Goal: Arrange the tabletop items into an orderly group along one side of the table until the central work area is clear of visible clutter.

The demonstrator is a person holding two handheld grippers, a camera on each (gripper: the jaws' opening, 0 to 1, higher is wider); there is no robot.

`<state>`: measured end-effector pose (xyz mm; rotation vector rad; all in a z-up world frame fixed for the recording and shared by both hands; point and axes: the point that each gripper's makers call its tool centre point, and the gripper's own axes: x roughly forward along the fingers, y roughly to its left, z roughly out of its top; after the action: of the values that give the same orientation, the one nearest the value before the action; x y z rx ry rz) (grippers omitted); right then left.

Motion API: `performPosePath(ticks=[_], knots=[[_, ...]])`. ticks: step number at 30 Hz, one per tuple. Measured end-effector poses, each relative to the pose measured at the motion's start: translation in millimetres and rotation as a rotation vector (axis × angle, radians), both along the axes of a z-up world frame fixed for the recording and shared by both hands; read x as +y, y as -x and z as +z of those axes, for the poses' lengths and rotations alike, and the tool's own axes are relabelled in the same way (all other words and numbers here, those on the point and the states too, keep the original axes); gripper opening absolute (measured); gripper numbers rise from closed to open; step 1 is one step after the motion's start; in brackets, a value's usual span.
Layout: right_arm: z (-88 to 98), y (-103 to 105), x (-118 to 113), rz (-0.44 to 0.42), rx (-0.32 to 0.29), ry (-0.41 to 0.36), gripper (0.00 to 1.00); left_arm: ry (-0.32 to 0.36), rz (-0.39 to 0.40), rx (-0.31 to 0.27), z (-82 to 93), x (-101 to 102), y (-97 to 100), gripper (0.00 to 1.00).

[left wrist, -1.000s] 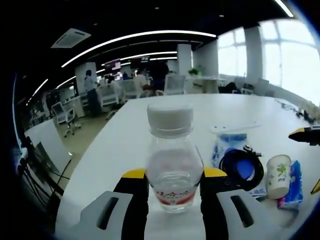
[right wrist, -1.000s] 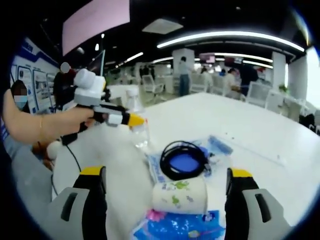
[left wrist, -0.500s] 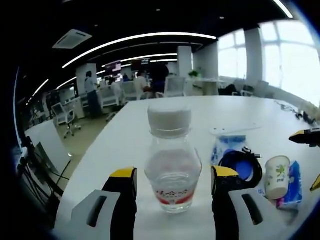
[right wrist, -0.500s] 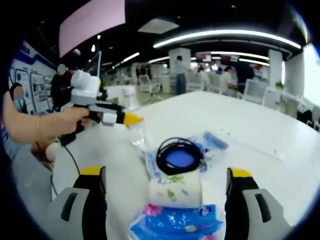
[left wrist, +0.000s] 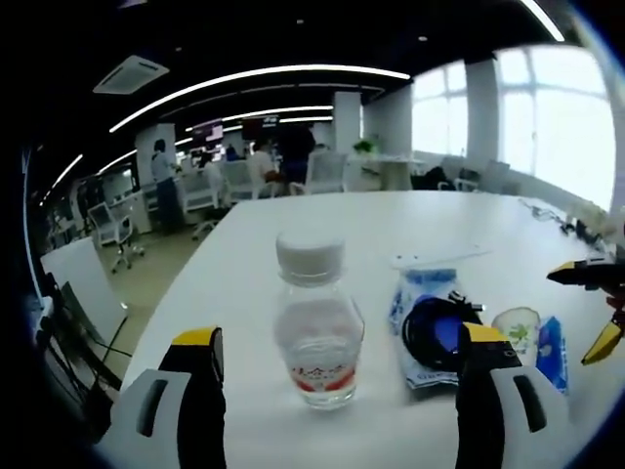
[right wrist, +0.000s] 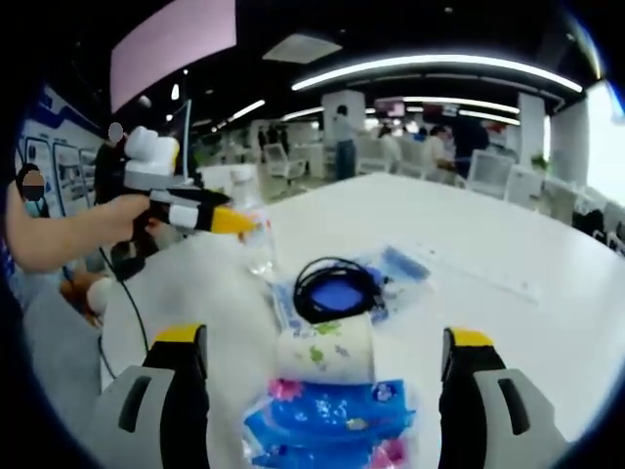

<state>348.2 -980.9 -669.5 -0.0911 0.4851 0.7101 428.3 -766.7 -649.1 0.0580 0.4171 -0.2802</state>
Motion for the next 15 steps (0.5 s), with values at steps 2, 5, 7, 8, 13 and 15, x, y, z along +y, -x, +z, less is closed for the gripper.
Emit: performPosePath(ticks=[2,5,7,8,13,15], knots=[[0.7,2,-2,-0.001,0.0,0.001,0.98,0.005,-0.007,0.003,2.9,-2,4.4,0.99],[1.1,5,-5,-0.004,0.004,0.004,0.98,0.002,-0.018,-0.009,8.3,-5,10.9,0.99],[1.4,7,-7,-0.003,0.006,0.004,0.98,-0.002,-0.029,-0.009,10.3,-7,15.0,0.99],[1.9,10,-8,-0.002,0.005,0.007,0.98,-0.004,-0.033,-0.002,11.9,-9,19.4,0.99],[2.1,17,-13,-0.001,0.007,0.006,0.97,0.001,-0.05,-0.009,23.2,-15,34.4,0.99],[1.2,19,-18,-0.004,0.012,0.001,0.96,0.011,-0.06,-0.014,26.2,-19,39.5,0.99]])
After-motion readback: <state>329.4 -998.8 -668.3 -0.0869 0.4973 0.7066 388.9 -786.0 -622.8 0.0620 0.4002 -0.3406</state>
